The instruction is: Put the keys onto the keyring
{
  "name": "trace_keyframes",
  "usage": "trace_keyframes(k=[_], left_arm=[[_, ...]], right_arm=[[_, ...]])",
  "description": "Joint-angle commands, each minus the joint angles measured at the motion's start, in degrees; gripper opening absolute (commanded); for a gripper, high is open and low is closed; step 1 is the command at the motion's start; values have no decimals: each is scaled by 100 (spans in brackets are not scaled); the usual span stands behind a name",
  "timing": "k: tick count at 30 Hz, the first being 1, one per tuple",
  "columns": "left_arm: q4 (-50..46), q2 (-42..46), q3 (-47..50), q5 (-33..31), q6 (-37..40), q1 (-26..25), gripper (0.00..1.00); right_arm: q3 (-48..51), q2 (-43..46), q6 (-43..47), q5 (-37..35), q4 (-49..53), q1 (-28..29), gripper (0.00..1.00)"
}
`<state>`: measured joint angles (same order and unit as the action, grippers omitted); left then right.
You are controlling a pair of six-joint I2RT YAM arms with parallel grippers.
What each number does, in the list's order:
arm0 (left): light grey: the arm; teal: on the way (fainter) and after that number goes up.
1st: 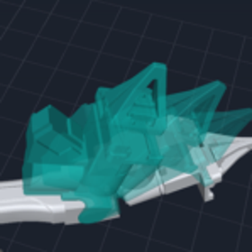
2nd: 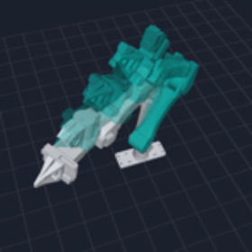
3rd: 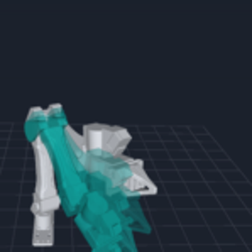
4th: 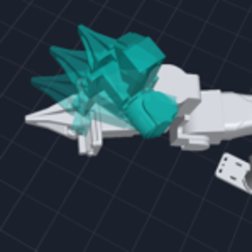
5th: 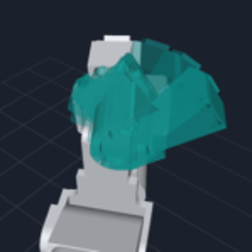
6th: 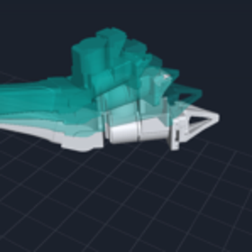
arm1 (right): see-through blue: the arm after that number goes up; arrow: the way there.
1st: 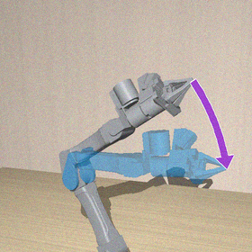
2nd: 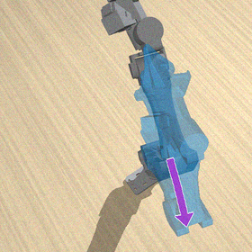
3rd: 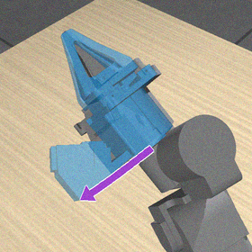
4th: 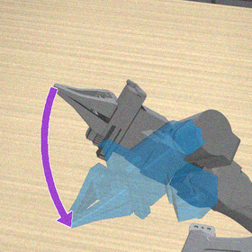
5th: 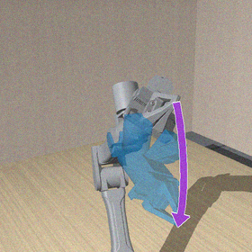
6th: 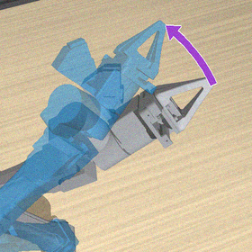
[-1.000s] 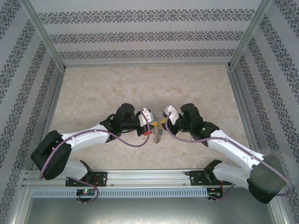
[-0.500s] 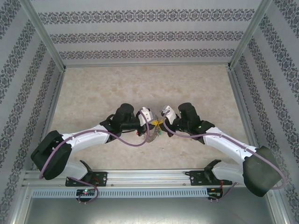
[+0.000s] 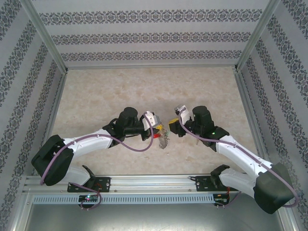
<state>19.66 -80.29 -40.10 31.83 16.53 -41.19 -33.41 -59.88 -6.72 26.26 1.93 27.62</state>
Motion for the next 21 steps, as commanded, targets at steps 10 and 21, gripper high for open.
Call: trace_keyframes(k=[10, 21], left_arm=[[-2052, 375, -926, -731, 837, -38, 0], [-5479, 419, -2160, -1604, 2552, 23, 0]], right_arm=[[-392, -325, -1261, -216, 504, -186, 41], [-576, -467, -1553, -722, 722, -195, 43]])
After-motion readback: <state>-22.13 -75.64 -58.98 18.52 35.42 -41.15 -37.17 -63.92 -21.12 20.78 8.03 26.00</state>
